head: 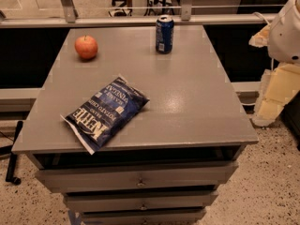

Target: Move pepsi can near apple

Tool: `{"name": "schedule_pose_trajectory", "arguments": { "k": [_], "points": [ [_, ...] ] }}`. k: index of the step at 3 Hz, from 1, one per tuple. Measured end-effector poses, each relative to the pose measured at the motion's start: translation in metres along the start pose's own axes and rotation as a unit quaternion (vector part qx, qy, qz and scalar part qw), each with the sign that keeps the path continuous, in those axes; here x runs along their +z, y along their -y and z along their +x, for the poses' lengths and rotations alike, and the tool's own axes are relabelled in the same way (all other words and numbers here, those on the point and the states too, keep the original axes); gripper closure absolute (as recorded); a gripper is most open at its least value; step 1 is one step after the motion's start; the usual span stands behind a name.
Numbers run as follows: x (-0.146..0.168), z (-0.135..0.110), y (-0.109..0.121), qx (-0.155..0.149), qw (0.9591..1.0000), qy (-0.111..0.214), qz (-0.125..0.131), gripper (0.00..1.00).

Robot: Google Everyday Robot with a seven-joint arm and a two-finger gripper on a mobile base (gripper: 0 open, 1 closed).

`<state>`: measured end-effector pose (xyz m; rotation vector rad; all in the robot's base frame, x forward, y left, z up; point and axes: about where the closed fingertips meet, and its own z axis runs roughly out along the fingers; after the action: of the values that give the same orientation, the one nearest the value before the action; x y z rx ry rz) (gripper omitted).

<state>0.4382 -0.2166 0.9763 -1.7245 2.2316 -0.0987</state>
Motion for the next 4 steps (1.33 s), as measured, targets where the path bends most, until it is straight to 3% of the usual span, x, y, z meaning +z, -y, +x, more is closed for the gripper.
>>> {"name": "schedule_pose_trajectory", "arguments": {
  "k": [2, 3, 4],
  "points": [
    [0.004, -0.001, 0.004, 0.006, 0.9999, 0.008, 0.006, 0.00],
    [0.018, -0.006, 0.016, 0.017, 0.9992, 0.032, 0.015, 0.00],
    [0.061, -0.032, 0.071, 0.048, 0.9901, 0.124, 0.046, 0.00]
  ]
}}
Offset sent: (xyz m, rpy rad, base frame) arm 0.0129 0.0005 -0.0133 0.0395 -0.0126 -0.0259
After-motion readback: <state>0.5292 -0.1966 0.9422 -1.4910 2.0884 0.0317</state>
